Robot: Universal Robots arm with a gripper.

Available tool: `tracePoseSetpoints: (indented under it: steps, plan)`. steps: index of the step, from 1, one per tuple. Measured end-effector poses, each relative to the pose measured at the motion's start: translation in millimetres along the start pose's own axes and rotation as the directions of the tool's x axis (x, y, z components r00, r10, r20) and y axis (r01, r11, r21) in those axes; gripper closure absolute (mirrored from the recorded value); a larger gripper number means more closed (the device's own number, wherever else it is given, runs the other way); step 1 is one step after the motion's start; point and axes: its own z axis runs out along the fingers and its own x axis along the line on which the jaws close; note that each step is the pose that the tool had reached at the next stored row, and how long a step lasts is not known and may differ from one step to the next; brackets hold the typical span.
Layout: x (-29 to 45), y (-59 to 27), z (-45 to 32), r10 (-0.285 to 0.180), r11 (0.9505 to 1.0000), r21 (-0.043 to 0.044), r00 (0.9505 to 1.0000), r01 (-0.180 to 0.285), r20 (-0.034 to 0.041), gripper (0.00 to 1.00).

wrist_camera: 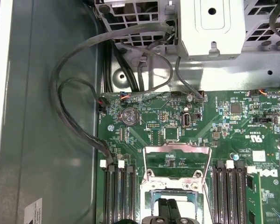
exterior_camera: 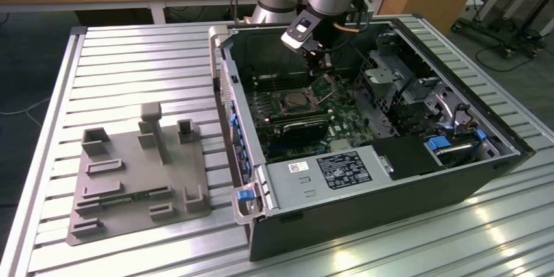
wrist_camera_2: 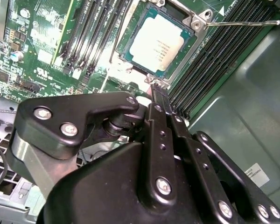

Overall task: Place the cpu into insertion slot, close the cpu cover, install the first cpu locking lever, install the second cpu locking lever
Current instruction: 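Close the cpu cover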

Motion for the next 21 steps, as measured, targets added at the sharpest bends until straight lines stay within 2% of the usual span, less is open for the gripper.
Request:
tracePoseSetpoints:
  steps: [5, 8, 9, 11, 12, 21]
  plan:
    - [0.1, 0.7, -5.3, 0.0, 1.0, -0.0001, 1.0, 0.0, -0.0002, 0.89]
    - [0.2, 1.9, -5.5, 0.001, 1.0, -0.0002, 1.0, -0.001, -0.0003, 0.89]
    - [0.2, 3.6, -5.5, 0.002, 1.0, -0.0002, 1.0, -0.002, -0.0002, 0.89]
    - [0.4, 17.6, -4.8, 0.003, 1.0, 0.0005, 1.0, -0.003, -0.0001, 0.89]
    - [0.5, 20.2, -4.7, 0.003, 1.0, 0.0008, 1.0, -0.003, -0.0001, 0.89]
    - [0.7, 32.0, -4.2, 0.003, 1.0, 0.0016, 1.0, -0.003, -0.0001, 0.89]
